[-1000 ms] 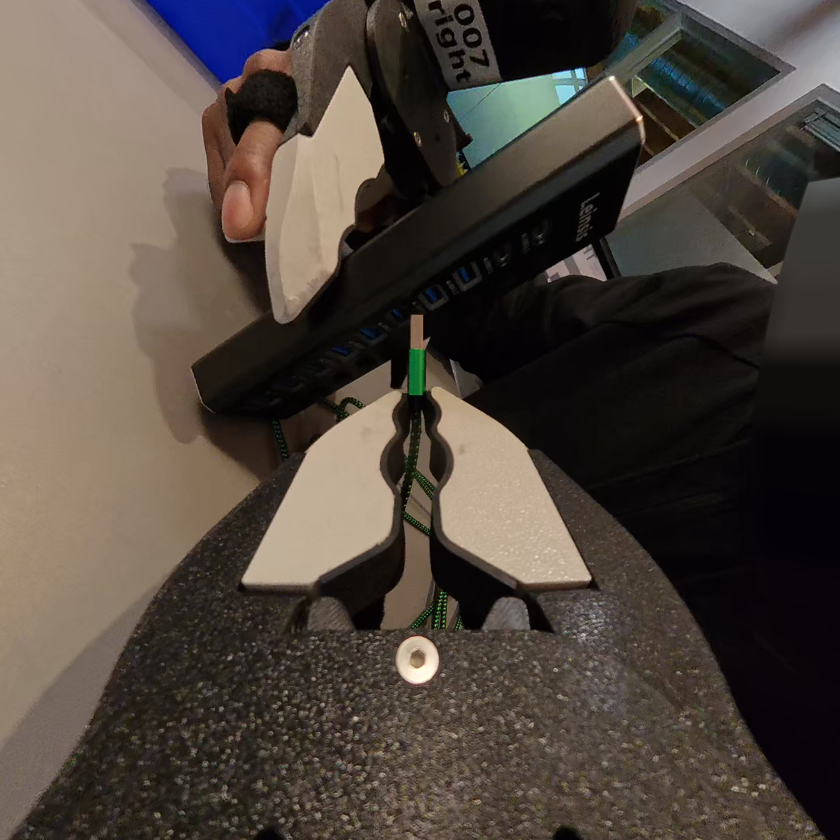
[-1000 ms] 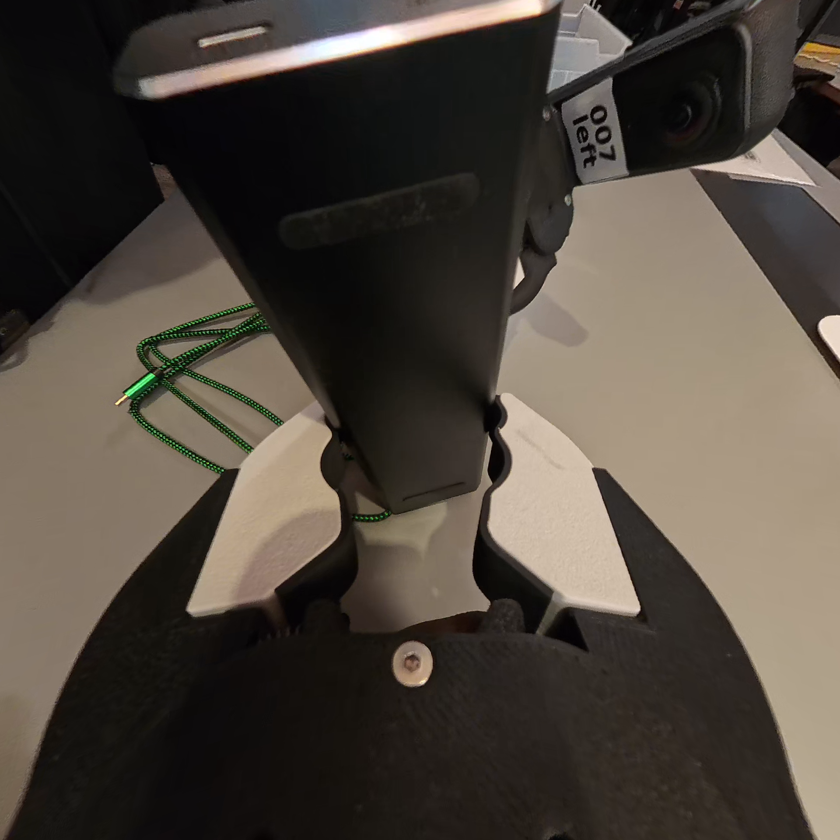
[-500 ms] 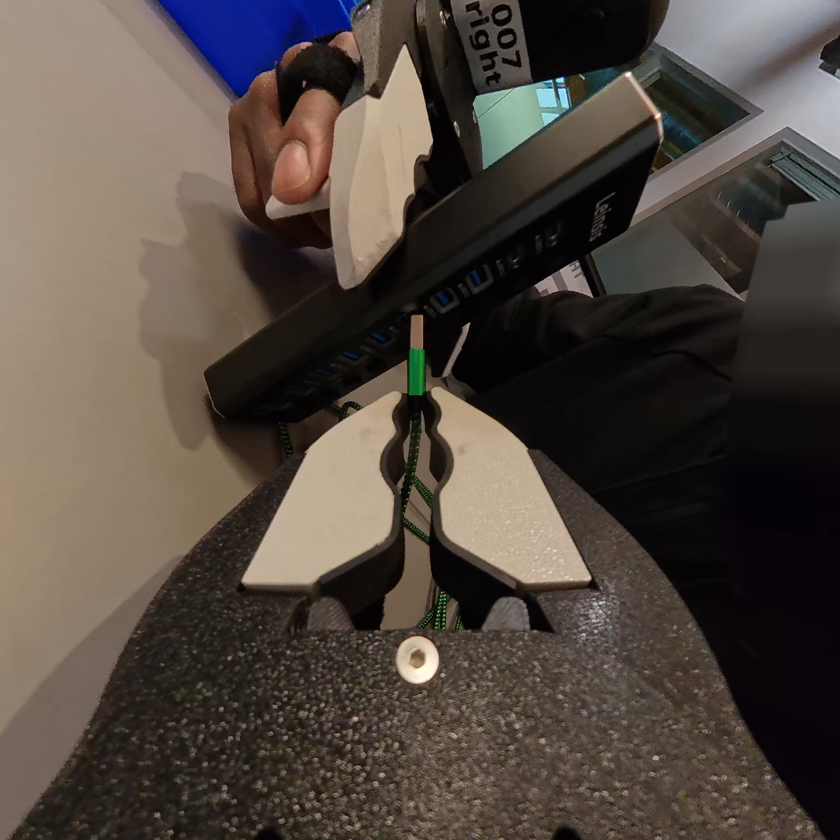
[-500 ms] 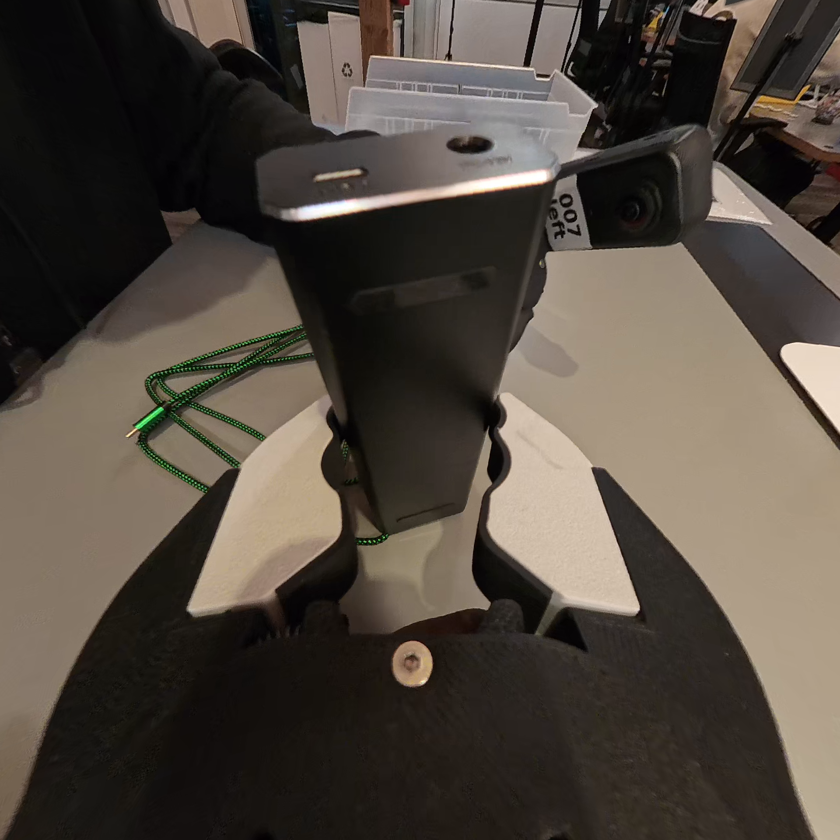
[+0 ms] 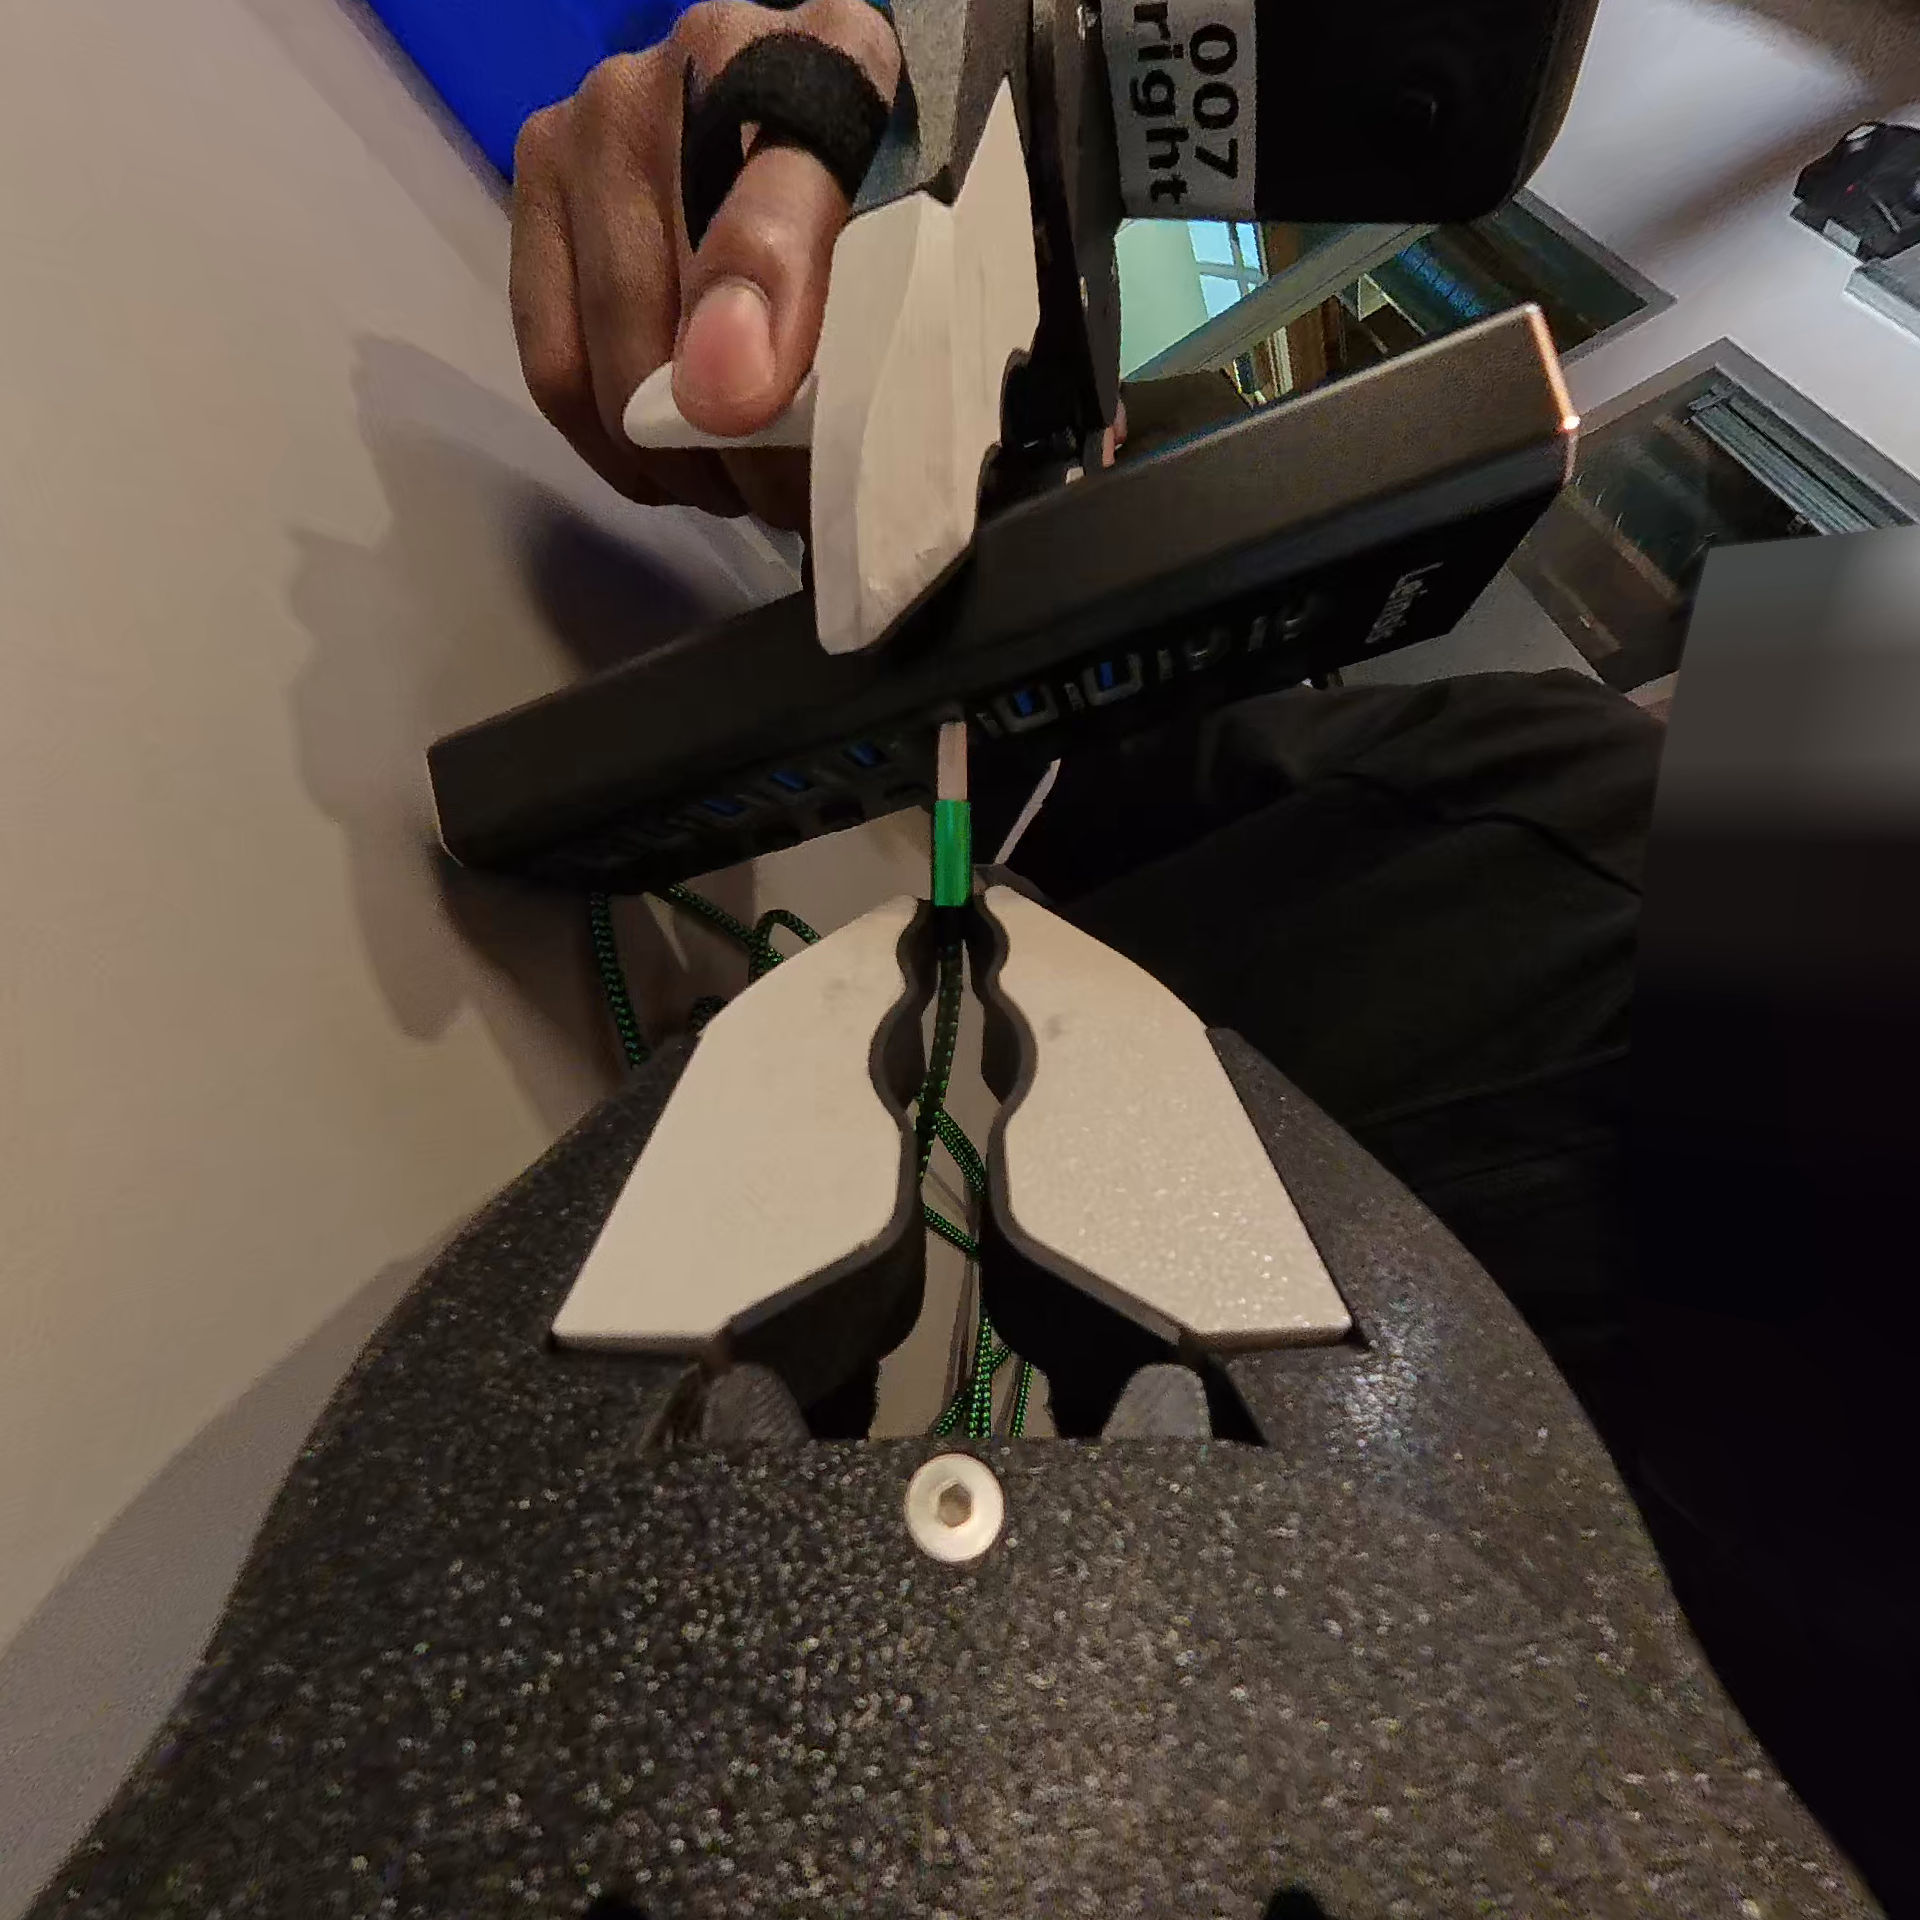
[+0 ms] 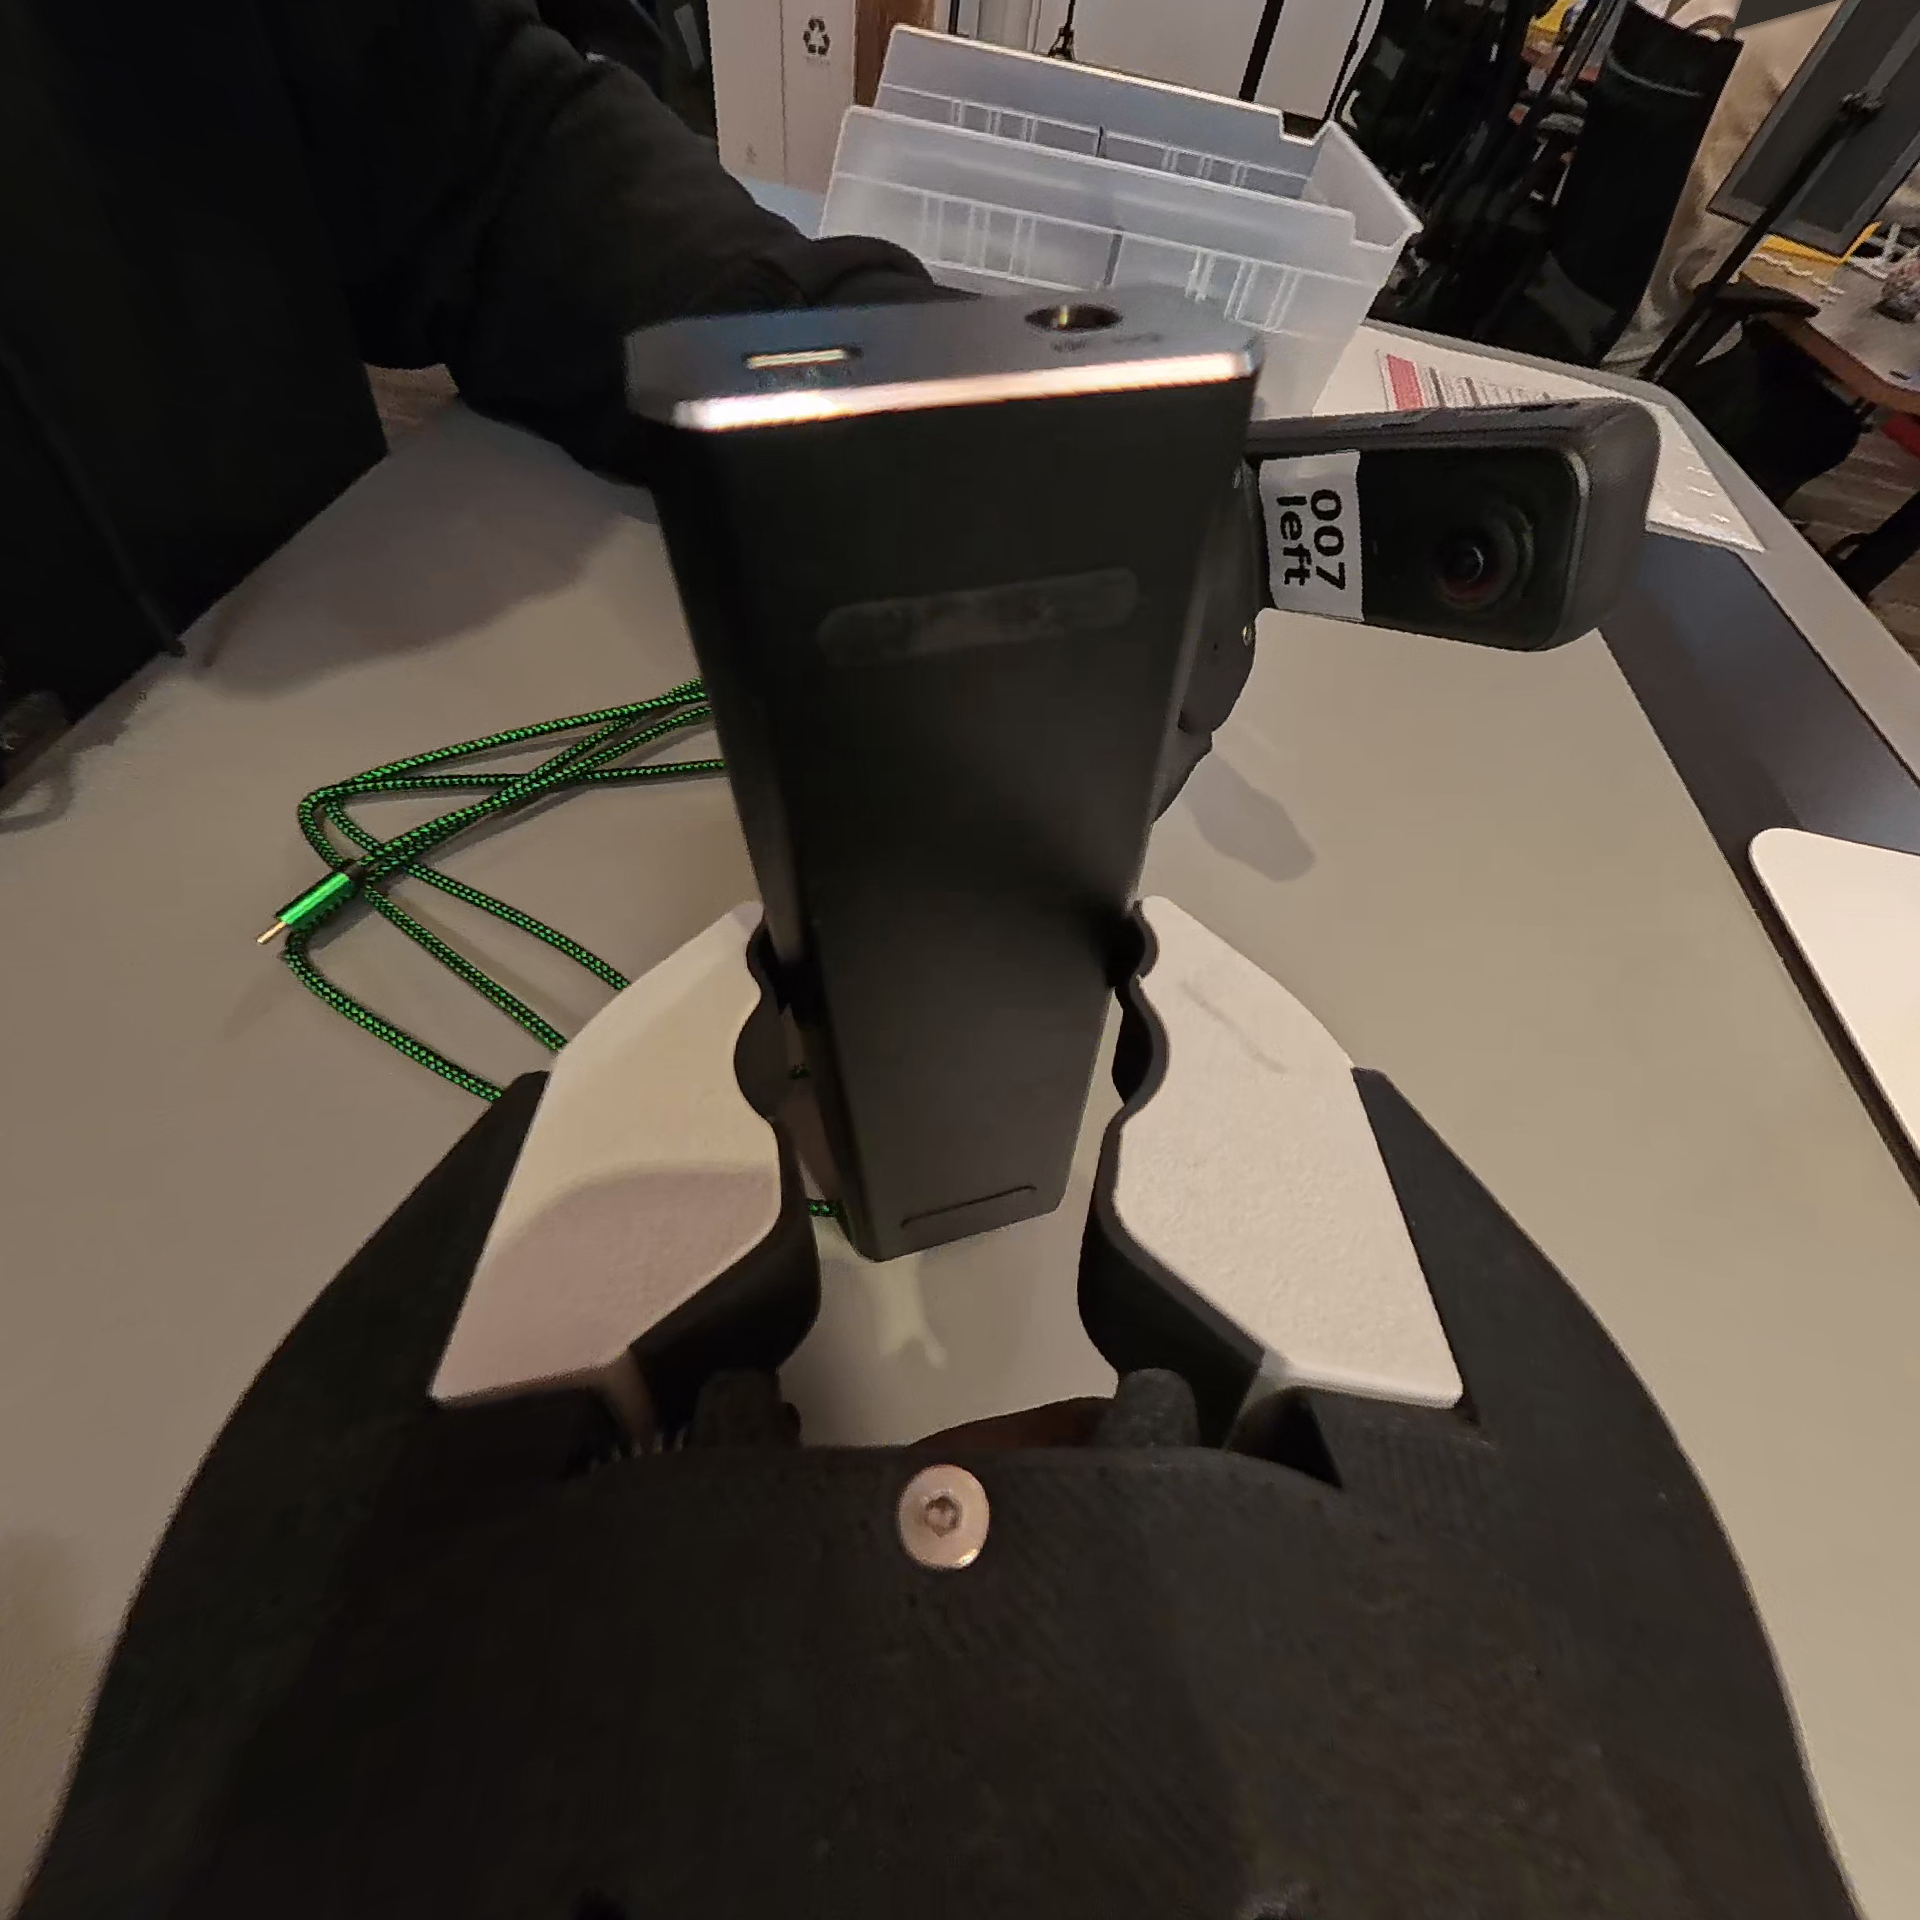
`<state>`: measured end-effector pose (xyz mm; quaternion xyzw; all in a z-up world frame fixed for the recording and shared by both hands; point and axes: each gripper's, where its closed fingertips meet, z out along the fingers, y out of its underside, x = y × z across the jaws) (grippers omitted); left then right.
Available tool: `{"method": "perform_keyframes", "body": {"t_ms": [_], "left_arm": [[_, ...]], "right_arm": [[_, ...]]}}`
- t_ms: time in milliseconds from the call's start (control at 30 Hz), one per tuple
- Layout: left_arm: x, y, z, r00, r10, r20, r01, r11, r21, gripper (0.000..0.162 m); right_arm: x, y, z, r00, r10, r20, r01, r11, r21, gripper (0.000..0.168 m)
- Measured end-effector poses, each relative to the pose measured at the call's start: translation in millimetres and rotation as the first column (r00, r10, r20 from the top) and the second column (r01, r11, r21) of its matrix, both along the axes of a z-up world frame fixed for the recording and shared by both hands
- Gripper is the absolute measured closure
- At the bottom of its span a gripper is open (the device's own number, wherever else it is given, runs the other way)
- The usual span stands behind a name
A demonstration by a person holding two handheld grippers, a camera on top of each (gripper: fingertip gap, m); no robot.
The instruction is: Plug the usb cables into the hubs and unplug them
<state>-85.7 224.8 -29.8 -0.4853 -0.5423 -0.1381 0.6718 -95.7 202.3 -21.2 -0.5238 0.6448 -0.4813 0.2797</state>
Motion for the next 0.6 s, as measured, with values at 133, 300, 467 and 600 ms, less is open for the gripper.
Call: {"method": "perform_keyframes", "body": {"t_ms": [133,300,467,600], "left_arm": [[-0.4,-0.4,-1.1,1.000,0.003,-0.002,-0.003,1.000,-0.009,0.157],[0.4,-0.5,0.3,1.000,0.001,-0.008,-0.001,1.000,-0.011,0.157],[2.2,-2.0,7.8,1.000,0.004,-0.029,-0.004,1.000,-0.011,0.157],[2.5,-1.5,15.3,0.999,0.007,-0.049,-0.007,1.000,-0.008,0.157]], "right_arm": [[-0.8,0.3,-0.8,1.000,0.001,-0.005,-0.001,1.000,-0.007,0.108],[-0.5,0.0,-0.5,1.000,-0.001,0.011,0.001,1.000,-0.012,0.108],[-3.4,-0.7,-0.2,1.000,-0.019,0.017,0.019,1.000,0.002,0.108],[-3.7,-0.1,2.1,0.999,-0.024,0.027,0.024,1.000,0.014,0.108]]}}
